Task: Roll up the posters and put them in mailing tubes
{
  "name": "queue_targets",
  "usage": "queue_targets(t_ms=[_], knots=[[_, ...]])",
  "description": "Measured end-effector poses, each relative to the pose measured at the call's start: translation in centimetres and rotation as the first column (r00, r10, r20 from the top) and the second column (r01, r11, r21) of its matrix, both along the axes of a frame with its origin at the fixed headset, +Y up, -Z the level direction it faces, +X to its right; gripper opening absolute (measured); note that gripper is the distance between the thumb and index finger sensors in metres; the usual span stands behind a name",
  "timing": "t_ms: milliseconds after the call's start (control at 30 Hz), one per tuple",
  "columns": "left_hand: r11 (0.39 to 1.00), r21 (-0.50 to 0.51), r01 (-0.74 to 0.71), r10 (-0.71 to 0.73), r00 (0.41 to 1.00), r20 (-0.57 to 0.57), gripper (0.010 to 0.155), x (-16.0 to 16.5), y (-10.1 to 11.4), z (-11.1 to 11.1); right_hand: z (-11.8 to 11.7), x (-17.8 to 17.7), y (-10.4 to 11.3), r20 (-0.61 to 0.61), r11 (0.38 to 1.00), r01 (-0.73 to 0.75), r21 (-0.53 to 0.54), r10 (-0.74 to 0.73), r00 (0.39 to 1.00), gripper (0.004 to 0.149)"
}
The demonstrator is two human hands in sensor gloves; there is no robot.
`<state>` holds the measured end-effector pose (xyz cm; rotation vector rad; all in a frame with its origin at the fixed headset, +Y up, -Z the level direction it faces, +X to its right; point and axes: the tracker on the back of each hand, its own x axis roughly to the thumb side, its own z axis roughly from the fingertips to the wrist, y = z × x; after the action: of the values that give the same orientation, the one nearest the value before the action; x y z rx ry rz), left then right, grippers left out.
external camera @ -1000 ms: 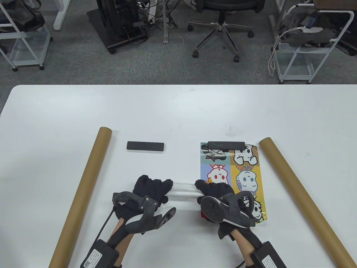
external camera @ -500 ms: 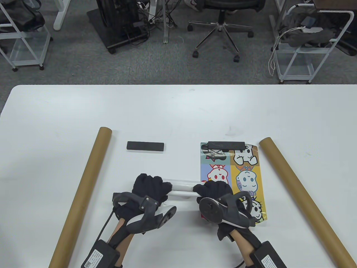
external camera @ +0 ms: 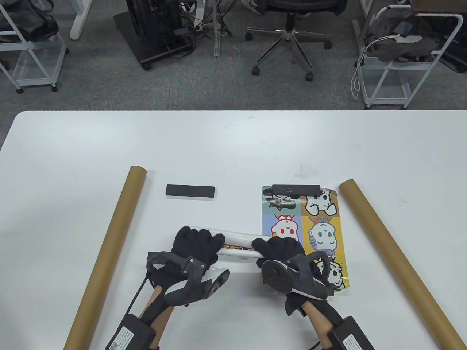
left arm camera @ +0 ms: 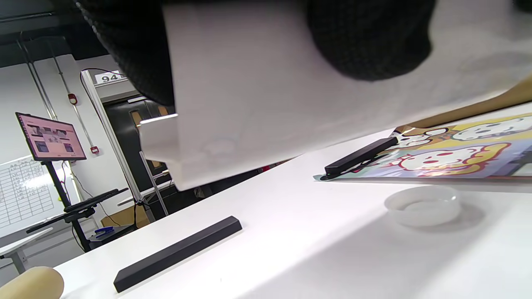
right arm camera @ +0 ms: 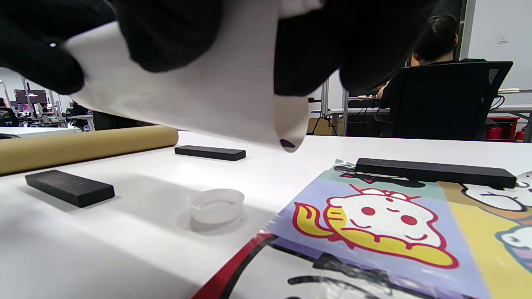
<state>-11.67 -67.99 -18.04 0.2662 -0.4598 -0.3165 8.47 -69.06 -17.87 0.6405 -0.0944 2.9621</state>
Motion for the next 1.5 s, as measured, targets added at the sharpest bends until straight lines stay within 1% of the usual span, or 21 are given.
queue_targets(t_ms=[33,67,200,267,367,467,533,633,733,900,1000,1100,1167,1267,1300,1400,1500], knots=[[1.0,0.004,-0.003,0.003,1.0,-0.001,0.064,-0.1,0.0,0.0,0.0,0.0,0.0,0.001,1.0,0.005,0.002,-0.005,1.0,0.056],[1.0,0.007,-0.006,0.006,1.0,-0.003,0.064,-0.1,-0.1,-0.1,-0.1,0.1,0.0,0.002,1.0,0.007,0.003,-0.007,1.0,0.055],[1.0,-0.002,-0.026,0.026,1.0,-0.006,0.055,-0.2,-0.1,-0.2,-0.1,0.1,-0.1,0.018,1.0,-0.005,0.001,0.005,1.0,0.053],[0.999,-0.008,-0.034,0.034,0.999,-0.007,0.053,-0.1,-0.2,-0.3,-0.1,0.0,0.1,0.01,1.0,-0.003,-0.013,0.003,1.0,0.053],[0.999,0.0,-0.043,0.043,0.999,0.003,0.053,-0.1,-0.1,-0.1,-0.1,0.0,0.0,0.015,1.0,-0.018,-0.003,0.018,1.0,0.06],[1.0,0.021,-0.003,0.002,1.0,0.005,0.054,0.1,-0.1,0.1,0.0,0.0,0.1,0.025,1.0,-0.016,0.015,0.016,1.0,0.051],[1.0,0.019,0.001,-0.001,1.0,0.01,0.051,0.1,-0.1,0.1,0.0,0.1,0.1,0.029,1.0,-0.014,0.014,0.014,0.999,0.047],[1.0,-0.008,-0.019,0.019,1.0,0.007,0.045,0.1,-0.2,0.0,0.1,0.2,0.0,0.021,1.0,-0.003,0.018,0.002,1.0,0.045],[1.0,-0.009,-0.015,0.015,1.0,0.004,0.043,0.1,-0.5,-0.1,0.2,0.1,-0.2,0.024,0.999,-0.017,0.031,0.016,1.0,0.046],[1.0,-0.001,0.012,-0.012,1.0,-0.013,0.044,0.0,-0.4,-0.2,0.0,-0.2,-0.2,0.026,1.0,-0.017,0.015,0.017,1.0,0.048],[1.0,0.004,0.021,-0.021,1.0,-0.002,0.046,0.1,-0.4,-0.2,0.0,-0.1,-0.3,0.016,1.0,-0.014,0.006,0.014,1.0,0.049],[1.0,-0.005,0.0,0.0,1.0,0.008,0.052,0.1,-0.4,-0.2,-0.2,0.1,-0.3,0.016,1.0,-0.008,0.0,0.008,1.0,0.051],[1.0,-0.001,-0.009,0.009,1.0,0.011,0.059,0.1,-0.4,-0.3,-0.3,0.4,-0.4,0.02,1.0,0.011,-0.009,-0.01,1.0,0.053],[0.999,-0.02,-0.042,0.043,0.999,0.007,0.062,-0.1,-0.6,-0.4,-0.3,0.6,-0.4,0.026,1.0,0.018,-0.003,-0.018,1.0,0.054],[0.999,-0.023,-0.049,0.049,0.999,0.007,0.062,-0.3,-0.6,-0.4,-0.3,0.6,-0.4,0.028,1.0,0.018,0.002,-0.018,0.999,0.054],[0.998,-0.025,-0.064,0.064,0.998,0.0,0.055,-0.7,-0.6,-0.5,-0.3,0.5,-0.4,0.024,1.0,0.023,0.009,-0.023,0.999,0.055],[0.997,-0.038,-0.067,0.067,0.998,-0.015,0.052,-1.0,-0.7,-0.5,-0.2,-0.4,-0.6,0.011,1.0,0.003,-0.013,-0.003,1.0,0.054]])
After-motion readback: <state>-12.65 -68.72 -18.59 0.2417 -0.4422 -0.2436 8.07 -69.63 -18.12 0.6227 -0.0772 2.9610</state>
